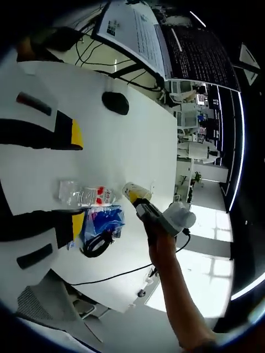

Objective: Arrange the tabletop items into an orderly group along one side of the table until the central work area is clear of visible clutter.

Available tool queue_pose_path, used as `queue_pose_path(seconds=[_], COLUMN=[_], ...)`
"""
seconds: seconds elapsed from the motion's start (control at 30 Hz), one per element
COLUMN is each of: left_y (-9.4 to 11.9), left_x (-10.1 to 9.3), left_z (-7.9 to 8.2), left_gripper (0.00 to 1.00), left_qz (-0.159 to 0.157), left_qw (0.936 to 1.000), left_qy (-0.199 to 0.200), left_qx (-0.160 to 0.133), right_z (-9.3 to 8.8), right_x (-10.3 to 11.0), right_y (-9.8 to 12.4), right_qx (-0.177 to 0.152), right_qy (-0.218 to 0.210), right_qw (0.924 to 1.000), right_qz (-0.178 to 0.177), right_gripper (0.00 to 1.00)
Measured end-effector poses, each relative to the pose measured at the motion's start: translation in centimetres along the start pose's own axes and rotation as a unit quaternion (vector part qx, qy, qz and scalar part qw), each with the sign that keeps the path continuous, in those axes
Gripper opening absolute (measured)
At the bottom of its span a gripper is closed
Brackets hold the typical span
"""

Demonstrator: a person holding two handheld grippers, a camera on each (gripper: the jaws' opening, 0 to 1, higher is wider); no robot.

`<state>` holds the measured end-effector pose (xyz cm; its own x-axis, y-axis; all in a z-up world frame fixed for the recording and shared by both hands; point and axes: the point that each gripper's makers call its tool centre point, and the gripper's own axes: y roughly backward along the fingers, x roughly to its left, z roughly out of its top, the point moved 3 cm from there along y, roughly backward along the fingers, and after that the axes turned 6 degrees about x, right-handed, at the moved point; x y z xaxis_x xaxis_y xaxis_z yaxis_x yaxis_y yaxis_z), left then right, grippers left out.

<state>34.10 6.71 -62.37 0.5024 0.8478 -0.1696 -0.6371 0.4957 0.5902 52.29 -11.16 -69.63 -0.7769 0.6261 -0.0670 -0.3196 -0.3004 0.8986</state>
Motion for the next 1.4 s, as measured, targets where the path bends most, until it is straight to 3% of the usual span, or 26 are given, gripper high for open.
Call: queue_pose_path(seconds=[0.37,0.9,1.4], left_y=[-0.5,-0.6,-0.2], left_x=[-1.3,-2.6,-3.8], left_z=[0.3,0.5,0.8], left_gripper=[0.42,0.41,0.41], left_qz=[-0.016,-0.034,-0.043], left_qw=[0.9999,0.9992,0.9988], left_qy=[-0.001,0.018,0.019], left_qx=[-0.001,-0.012,-0.014], right_z=[-0.1,0.5,0.4], right_x=[-0.8,-0.6,0.2], right_y=[-0.5,1.5,4.8], right_qx=[0.014,-0.009,-0.075], right_qy=[0.016,0.041,-0.017], right_qw=[0.9998,0.9991,0.9970], right_qz=[-0.006,0.000,0.010], right_gripper=[0.03,0.17,0.26])
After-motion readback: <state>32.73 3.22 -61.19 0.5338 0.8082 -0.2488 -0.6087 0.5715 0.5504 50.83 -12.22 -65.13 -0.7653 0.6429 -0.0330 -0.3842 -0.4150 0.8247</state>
